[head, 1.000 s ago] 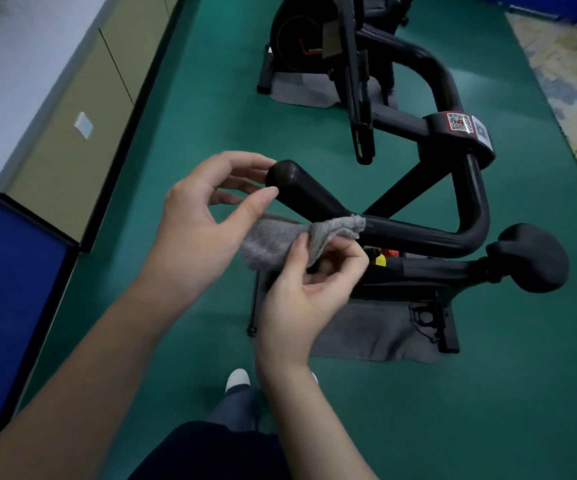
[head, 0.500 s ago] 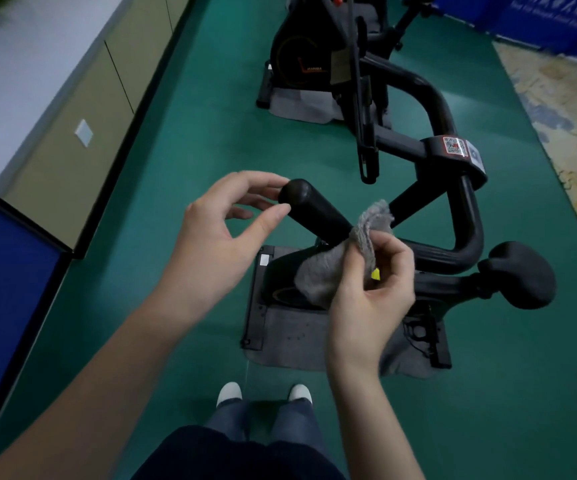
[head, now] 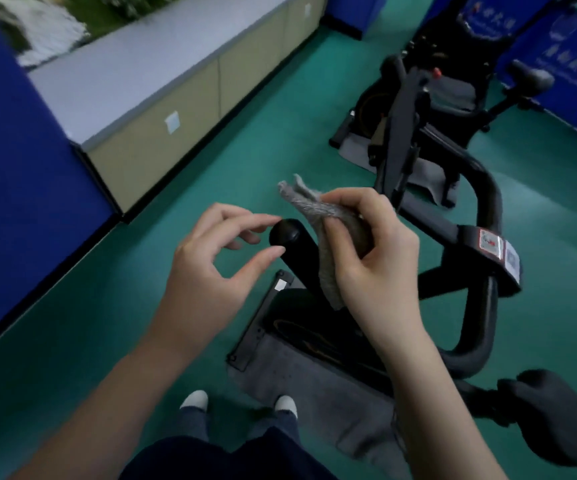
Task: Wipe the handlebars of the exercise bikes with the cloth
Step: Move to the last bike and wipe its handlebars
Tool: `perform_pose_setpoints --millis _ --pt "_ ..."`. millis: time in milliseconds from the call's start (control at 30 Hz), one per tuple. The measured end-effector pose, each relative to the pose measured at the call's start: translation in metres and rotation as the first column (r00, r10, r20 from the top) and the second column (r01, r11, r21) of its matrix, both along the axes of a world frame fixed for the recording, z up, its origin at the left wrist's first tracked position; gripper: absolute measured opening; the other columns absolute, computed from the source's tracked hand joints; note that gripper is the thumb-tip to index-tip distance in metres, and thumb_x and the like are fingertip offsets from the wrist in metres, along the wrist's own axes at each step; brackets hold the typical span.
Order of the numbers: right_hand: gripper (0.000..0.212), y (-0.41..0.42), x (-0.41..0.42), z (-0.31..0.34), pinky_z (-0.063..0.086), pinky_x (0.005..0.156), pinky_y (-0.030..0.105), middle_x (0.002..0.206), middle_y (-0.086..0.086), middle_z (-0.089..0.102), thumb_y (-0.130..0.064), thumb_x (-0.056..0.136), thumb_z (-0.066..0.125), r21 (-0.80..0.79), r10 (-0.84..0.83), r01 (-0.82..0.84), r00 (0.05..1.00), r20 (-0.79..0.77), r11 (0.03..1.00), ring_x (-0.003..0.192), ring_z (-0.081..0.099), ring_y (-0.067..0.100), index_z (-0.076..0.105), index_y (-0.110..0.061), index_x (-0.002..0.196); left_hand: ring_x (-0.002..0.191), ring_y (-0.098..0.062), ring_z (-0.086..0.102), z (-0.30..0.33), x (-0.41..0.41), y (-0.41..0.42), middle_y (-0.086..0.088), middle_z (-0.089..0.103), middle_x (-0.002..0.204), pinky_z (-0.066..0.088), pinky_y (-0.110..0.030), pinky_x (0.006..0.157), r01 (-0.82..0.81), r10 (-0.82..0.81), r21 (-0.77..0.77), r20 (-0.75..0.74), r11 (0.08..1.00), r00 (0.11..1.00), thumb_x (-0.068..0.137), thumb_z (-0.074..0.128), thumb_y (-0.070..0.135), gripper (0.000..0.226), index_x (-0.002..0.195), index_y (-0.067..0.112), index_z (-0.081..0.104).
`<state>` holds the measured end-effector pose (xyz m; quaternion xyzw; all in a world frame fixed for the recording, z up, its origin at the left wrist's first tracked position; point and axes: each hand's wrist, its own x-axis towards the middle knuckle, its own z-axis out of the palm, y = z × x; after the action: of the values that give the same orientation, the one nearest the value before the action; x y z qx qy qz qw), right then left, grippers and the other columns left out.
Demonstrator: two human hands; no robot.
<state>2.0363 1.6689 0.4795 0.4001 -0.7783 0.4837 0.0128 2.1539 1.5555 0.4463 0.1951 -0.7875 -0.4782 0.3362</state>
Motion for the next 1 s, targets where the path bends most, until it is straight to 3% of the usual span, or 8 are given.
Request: perform_pose_setpoints --millis 133,333,467,700,1000 --pt "0.020 -0.010 -0.018 0.001 0.046 0.078 0.020 0.089 -0.009 0.065 -0.007 0.089 0.053 0.089 0.233 -0.246 0.963 0.132 0.965 0.088 0.061 0.007 0.061 -0.023 0.097 0.093 -0.014 0.060 -0.001 -0.002 0.029 0.007 0.059 0.096 0.050 -0.036 0.082 -0.209 0.210 0.068 -0.013 0.976 0.978 0.079 0.067 0.025 0.027 0.106 0.024 0.066" --pt "0.022 -0.015 -0.037 -0.003 0.044 0.076 0.025 0.083 -0.015 0.065 -0.008 0.092 0.049 0.020 0.415 -0.462 0.815 0.404 0.887 0.081 0.061 0.004 0.060 -0.028 0.091 0.094 -0.017 0.059 -0.004 -0.004 0.062 0.007 0.059 0.096 0.049 -0.033 0.084 -0.400 0.405 0.094 -0.032 0.912 0.914 0.081 0.067 0.025 0.031 0.112 0.024 0.064" --pt "0.018 -0.016 -0.046 -0.009 0.048 0.077 0.030 0.086 -0.009 0.068 -0.010 0.094 0.048 0.033 0.466 -0.530 0.772 0.432 0.847 0.082 0.063 0.009 0.061 -0.022 0.095 0.093 -0.018 0.059 -0.006 -0.008 0.073 0.007 0.058 0.095 0.049 -0.037 0.084 -0.465 0.471 0.104 -0.047 0.879 0.881 0.081 0.067 0.025 0.031 0.112 0.023 0.064" --pt "0.020 -0.013 -0.057 -0.018 0.046 0.071 0.022 0.088 -0.005 0.067 -0.013 0.099 0.043 0.013 0.518 -0.652 0.614 0.595 0.758 0.078 0.060 0.005 0.062 -0.019 0.101 0.092 -0.019 0.060 -0.007 -0.015 0.078 0.006 0.060 0.094 0.050 -0.041 0.083 -0.520 0.529 0.122 -0.055 0.845 0.847 0.081 0.067 0.024 0.029 0.110 0.022 0.065" --pt "0.022 0.009 -0.063 -0.031 0.045 0.082 0.023 0.098 -0.009 0.067 -0.016 0.102 0.038 0.105 0.527 -0.692 0.630 0.570 0.714 0.093 0.061 0.005 0.058 -0.022 0.109 0.093 -0.019 0.060 -0.008 -0.022 0.077 0.002 0.062 0.094 0.051 -0.042 0.083 -0.566 0.575 0.124 -0.052 0.815 0.816 0.082 0.067 0.022 0.024 0.106 0.021 0.065"
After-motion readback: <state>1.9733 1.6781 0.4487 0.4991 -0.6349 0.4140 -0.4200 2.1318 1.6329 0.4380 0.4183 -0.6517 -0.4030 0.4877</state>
